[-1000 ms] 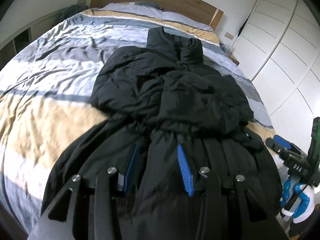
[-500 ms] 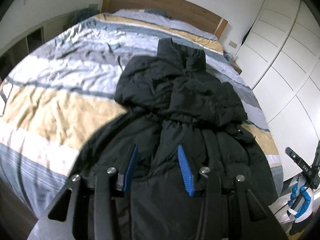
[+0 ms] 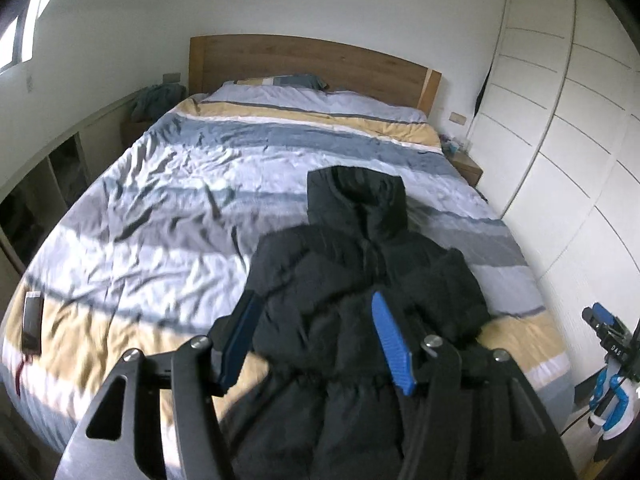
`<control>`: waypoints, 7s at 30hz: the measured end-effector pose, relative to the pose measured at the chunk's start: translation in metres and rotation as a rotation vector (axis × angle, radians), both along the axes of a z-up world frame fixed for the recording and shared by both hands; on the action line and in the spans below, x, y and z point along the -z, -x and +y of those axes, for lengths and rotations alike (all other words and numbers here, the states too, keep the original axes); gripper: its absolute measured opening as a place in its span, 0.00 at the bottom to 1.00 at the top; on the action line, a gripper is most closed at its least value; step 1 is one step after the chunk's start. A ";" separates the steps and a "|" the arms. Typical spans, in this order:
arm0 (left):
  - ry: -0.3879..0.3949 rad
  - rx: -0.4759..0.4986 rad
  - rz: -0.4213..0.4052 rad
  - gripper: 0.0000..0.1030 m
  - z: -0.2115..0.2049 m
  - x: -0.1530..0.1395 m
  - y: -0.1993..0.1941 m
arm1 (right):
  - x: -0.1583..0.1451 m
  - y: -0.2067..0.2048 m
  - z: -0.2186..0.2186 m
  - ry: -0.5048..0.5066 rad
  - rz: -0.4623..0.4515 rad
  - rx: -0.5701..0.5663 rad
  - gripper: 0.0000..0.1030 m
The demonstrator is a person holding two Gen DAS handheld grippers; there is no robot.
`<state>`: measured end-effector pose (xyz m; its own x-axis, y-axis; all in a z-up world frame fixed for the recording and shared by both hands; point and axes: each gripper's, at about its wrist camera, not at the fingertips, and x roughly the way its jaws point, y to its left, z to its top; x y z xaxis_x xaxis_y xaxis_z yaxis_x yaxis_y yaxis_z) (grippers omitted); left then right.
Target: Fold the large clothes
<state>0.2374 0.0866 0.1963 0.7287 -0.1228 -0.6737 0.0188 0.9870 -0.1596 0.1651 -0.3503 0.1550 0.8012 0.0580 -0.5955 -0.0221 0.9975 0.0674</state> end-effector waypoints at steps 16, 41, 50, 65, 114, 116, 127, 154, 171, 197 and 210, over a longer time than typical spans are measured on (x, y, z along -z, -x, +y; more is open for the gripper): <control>0.050 0.189 0.072 0.55 -0.018 0.118 -0.367 | 0.059 -0.339 0.062 -0.114 0.093 -0.166 0.87; 0.354 0.085 0.281 0.55 -0.011 0.287 -0.603 | 0.183 -0.609 0.108 -0.304 0.348 -0.178 0.91; 0.448 0.033 0.353 0.49 -0.025 0.338 -0.623 | 0.231 -0.647 0.120 -0.304 0.436 -0.162 0.46; 0.416 0.092 0.231 0.11 -0.037 0.241 -0.540 | 0.135 -0.563 0.134 -0.176 0.321 -0.321 0.16; 0.182 0.084 0.326 0.09 -0.052 0.233 -0.264 | 0.162 -0.288 0.094 -0.180 0.400 -0.231 0.43; 0.161 0.084 0.323 0.11 -0.055 0.231 -0.262 | 0.161 -0.283 0.091 -0.179 0.404 -0.221 0.44; 0.141 0.084 0.337 0.16 -0.049 0.208 -0.239 | 0.143 -0.257 0.075 -0.172 0.413 -0.179 0.48; 0.156 0.101 0.319 0.41 -0.041 0.115 -0.232 | 0.046 -0.275 0.116 -0.147 0.351 -0.288 0.58; 0.151 0.227 0.356 0.41 -0.113 0.149 -0.281 | 0.076 -0.309 0.175 -0.098 0.398 -0.395 0.60; 0.055 0.235 0.473 0.41 -0.133 0.243 -0.262 | 0.169 -0.292 0.172 -0.010 0.562 -0.387 0.60; 0.019 0.243 0.467 0.42 -0.140 0.265 -0.255 | 0.191 -0.283 0.166 0.027 0.584 -0.393 0.61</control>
